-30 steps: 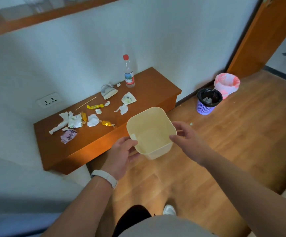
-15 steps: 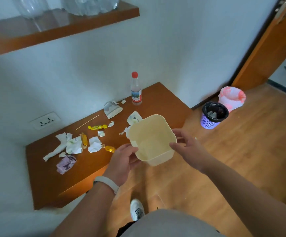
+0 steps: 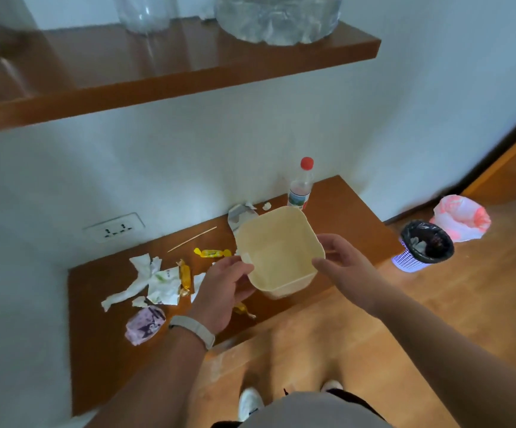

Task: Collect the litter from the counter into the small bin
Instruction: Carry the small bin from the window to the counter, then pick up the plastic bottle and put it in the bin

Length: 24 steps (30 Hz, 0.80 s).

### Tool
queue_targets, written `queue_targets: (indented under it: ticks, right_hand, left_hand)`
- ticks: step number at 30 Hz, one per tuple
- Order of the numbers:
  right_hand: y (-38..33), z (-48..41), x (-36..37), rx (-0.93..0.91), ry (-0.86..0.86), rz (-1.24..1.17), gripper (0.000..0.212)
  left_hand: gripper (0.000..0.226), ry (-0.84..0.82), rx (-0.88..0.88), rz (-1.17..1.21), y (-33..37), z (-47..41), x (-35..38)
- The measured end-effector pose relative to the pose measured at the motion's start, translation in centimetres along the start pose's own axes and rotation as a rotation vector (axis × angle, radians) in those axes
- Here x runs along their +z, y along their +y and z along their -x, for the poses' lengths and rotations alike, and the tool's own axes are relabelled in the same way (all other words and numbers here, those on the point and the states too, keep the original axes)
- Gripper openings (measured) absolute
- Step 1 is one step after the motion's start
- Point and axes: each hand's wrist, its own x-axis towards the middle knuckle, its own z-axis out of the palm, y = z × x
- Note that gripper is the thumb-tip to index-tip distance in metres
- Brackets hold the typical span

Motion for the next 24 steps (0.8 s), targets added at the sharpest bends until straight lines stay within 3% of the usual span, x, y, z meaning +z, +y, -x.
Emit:
queue_targets:
  ticks: [10,24]
  right_hand:
    - [-1.0,-8.2,0.5,-0.063,-0.205,0.022,0.03]
    - [-1.3,-19.9,-8.4,-0.208,-0.429,0.085,0.03]
  left_hand:
    - [0.016,0.162,0.037,0.092,1.5,-2.3,-0.8]
    - [0.029,0.485,0.051,0.18,4.4,-6.8,8.7]
